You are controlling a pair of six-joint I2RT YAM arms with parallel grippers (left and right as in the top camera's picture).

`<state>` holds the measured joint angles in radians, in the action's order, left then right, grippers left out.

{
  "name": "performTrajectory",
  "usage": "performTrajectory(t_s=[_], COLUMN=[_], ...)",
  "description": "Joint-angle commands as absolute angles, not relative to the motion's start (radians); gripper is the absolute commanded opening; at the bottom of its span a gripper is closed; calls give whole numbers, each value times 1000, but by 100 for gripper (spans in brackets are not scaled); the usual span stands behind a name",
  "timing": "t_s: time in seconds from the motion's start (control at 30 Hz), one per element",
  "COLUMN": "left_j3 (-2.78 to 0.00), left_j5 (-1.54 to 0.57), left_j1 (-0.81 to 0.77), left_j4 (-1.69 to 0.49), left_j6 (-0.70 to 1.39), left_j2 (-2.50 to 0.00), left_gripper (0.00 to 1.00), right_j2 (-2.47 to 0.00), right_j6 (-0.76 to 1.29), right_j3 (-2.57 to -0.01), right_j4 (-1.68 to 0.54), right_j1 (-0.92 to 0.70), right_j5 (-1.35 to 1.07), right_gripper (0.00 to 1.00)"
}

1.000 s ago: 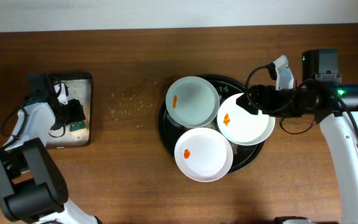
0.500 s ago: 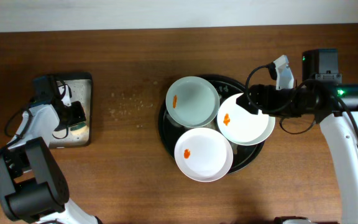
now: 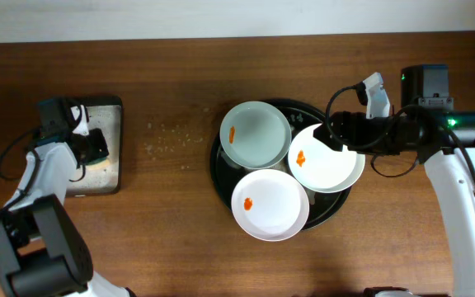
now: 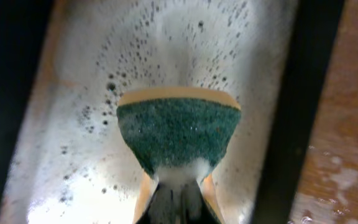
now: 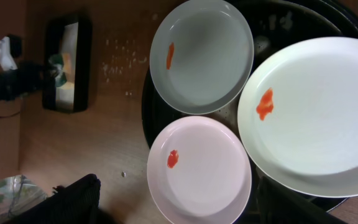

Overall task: Clean dirty plates on tray and stack at the side
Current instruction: 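Grasp the green-and-yellow sponge with the left gripper, then lift the sponge and carry it to the grey plate on the black tray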

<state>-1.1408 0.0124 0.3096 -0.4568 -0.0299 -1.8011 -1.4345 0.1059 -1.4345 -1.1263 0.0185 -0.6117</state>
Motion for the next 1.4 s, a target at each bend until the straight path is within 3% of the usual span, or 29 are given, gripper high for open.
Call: performTrajectory(t_s=[0.0, 0.33, 0.5, 0.6, 0.8, 0.9, 1.1, 1.37], left_j3=[-1118, -1226, -1231, -1270, -1377, -1377, -1377, -1377], left_j5=[20, -161, -440, -484, -419, -286, -246, -245], left_j1=[308, 308, 286, 213, -84, -262, -396, -416], left_j4=[-446, -570, -577, -579, -538, -462, -356, -327], left_j6=[-62, -60, -55, -11, -11, -11, 9, 16], left_j2=[-1850, -1620, -1609, -1592, -1587, -1605, -1740, -1957], left_gripper=[0, 0, 0, 0, 0, 0, 0, 0], right_j2=[-1427, -1427, -1427, -1427, -1442, -1499, -1652, -1797], right_j6=[110, 109, 109, 110, 142, 197, 202, 217], right_j3=[-1449, -1450, -1450, -1449, -1449, -1449, -1449, -1449], right_j4=[-1119, -1111, -1106, -1098, -1097, -1079, -930, -799], right_j1=[12, 12, 12, 12, 7, -46, -124, -143], right_j5=[-625, -625, -625, -624, -572, -424, -380, -379], right_gripper=[81, 81, 81, 81, 78, 63, 58, 58])
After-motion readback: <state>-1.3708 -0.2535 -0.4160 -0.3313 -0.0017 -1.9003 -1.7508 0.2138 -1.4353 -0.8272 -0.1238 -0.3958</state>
